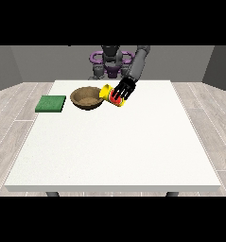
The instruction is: Pick the cup and pour the ball into the bowl, then pick the bowl and place it on the pad
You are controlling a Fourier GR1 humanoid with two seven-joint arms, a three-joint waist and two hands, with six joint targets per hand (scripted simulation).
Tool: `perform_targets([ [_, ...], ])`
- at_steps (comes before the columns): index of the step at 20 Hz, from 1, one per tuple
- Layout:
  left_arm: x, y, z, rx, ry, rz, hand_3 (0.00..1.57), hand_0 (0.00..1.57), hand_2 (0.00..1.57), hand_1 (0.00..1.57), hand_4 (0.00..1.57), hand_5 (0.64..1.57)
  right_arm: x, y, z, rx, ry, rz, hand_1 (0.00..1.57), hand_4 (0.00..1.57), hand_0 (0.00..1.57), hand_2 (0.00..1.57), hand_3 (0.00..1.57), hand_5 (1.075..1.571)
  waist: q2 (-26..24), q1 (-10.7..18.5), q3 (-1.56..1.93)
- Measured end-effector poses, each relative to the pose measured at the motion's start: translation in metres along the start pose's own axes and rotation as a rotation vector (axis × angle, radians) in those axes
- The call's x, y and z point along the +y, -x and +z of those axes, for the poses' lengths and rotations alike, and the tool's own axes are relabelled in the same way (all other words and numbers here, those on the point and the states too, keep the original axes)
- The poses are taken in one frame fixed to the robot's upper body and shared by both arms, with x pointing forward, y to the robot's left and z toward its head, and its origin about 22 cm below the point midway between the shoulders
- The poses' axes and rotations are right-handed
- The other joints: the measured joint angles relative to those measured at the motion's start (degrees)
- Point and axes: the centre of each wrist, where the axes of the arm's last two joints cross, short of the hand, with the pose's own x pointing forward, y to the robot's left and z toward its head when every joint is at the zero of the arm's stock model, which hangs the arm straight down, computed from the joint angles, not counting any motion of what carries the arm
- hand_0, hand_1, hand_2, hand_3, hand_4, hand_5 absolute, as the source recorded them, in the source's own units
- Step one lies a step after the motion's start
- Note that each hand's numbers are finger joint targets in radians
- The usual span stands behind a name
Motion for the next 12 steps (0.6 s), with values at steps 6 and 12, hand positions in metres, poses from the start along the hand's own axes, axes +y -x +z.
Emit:
perform_targets([
  [6,-0.010,-0.013,-0.003,-0.091,0.009,-0.259,1.57,1.34,1.50,1.34,0.82,1.537,0.004,0.014,-0.005,0.040,0.005,-0.015,0.00,0.37,0.00,0.00,0.00,1.565,-2.1,0.1,0.06],
  [12,-0.044,-0.048,0.014,-0.242,0.134,-0.480,1.54,1.44,1.52,1.44,0.93,1.484,-0.001,0.036,-0.007,0.105,0.033,-0.019,0.00,0.38,0.00,0.00,0.00,1.566,-6.0,1.9,0.11],
])
